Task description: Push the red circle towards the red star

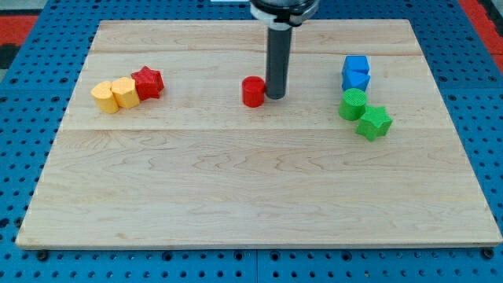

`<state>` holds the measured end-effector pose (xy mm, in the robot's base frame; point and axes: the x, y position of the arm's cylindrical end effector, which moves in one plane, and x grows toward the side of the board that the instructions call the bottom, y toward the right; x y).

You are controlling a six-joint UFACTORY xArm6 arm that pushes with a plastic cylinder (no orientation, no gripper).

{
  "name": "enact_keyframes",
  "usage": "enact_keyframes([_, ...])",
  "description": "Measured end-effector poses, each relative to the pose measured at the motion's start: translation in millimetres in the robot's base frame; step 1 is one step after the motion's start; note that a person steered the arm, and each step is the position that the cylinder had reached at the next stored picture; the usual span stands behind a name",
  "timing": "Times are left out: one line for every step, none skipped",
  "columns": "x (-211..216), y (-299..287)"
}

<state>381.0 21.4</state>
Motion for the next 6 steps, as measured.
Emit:
enact_keyframes([15.9, -18.9])
enact_keyframes([17.4, -9.3])
enact_keyframes([14.0, 22.0])
enact_keyframes([4.3, 30.2])
enact_keyframes([-4.9, 9.6])
enact_keyframes([-9.2, -37.7])
